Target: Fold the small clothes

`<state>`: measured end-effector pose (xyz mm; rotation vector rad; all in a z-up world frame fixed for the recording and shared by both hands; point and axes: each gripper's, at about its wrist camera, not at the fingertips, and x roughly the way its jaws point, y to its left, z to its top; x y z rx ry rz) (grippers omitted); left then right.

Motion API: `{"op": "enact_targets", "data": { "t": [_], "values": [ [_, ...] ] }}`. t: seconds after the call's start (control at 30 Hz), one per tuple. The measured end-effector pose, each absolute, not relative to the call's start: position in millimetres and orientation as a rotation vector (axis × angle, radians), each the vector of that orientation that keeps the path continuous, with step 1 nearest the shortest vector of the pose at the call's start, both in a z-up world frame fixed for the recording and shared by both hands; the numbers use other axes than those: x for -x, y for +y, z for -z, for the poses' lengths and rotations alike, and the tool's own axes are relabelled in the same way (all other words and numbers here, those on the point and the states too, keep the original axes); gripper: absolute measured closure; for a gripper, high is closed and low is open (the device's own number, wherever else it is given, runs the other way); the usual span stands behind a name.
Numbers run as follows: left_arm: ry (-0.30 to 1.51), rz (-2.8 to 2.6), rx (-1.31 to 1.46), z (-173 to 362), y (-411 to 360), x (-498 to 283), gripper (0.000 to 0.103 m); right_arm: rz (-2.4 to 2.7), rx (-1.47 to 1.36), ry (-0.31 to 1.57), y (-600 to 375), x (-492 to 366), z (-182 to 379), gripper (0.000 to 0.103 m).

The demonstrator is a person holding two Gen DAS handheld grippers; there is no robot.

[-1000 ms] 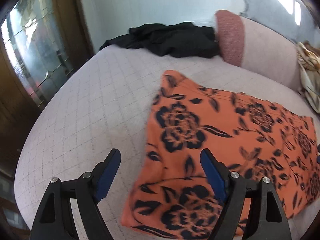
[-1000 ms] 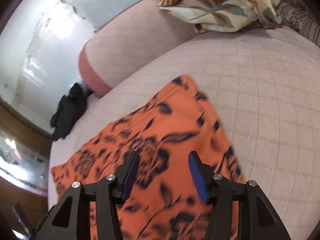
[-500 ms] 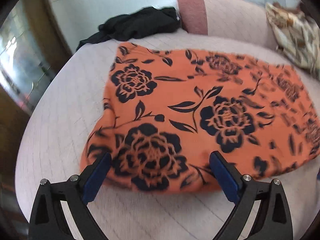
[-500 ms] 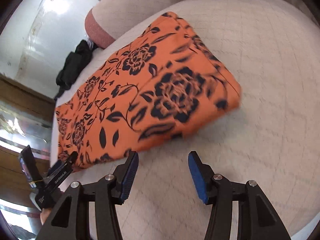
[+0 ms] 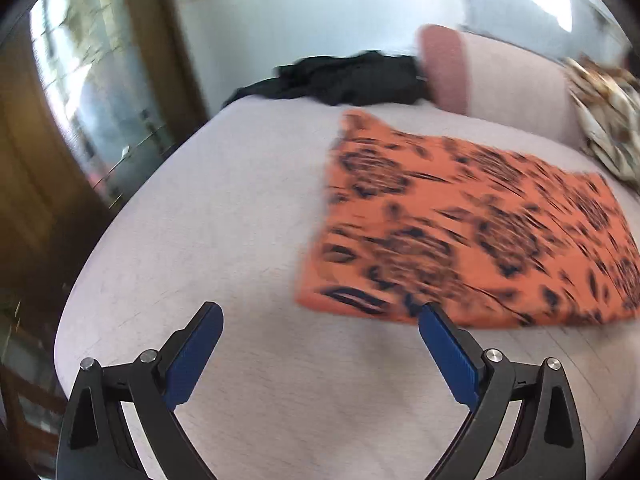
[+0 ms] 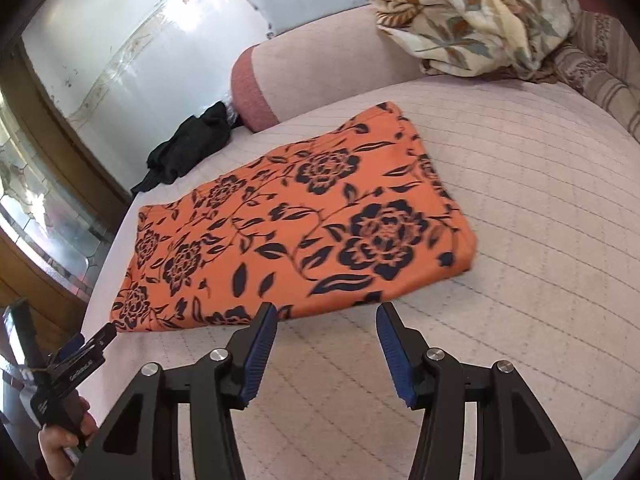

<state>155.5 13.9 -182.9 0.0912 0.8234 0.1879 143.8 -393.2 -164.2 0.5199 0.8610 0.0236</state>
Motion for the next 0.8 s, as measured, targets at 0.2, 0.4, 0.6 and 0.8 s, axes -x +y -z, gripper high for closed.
{"op": "enact_targets", "data": {
  "t": [0.2,0.4,0.6,0.8],
  "values": [
    [0.886,-0.382,0.1,181,80,-193,0.005,-0.172,-0.475,0.872,-328,-209,142,0.047],
    [0.98,-0.371,0.118,201,79,-213,0.005,-0.334,-0.341,0.915,-230,-300,111,0.047],
    [0.996,-0.338,0.098,203,64,-217,0.005,-0.458,-0.279,1.012,-148,-379,114,0.047],
    [1.011,-0.338,0.105,205,63,-221,0.005,-0.428,-0.264,1.171,-105,-453,155,0.047]
  ]
}}
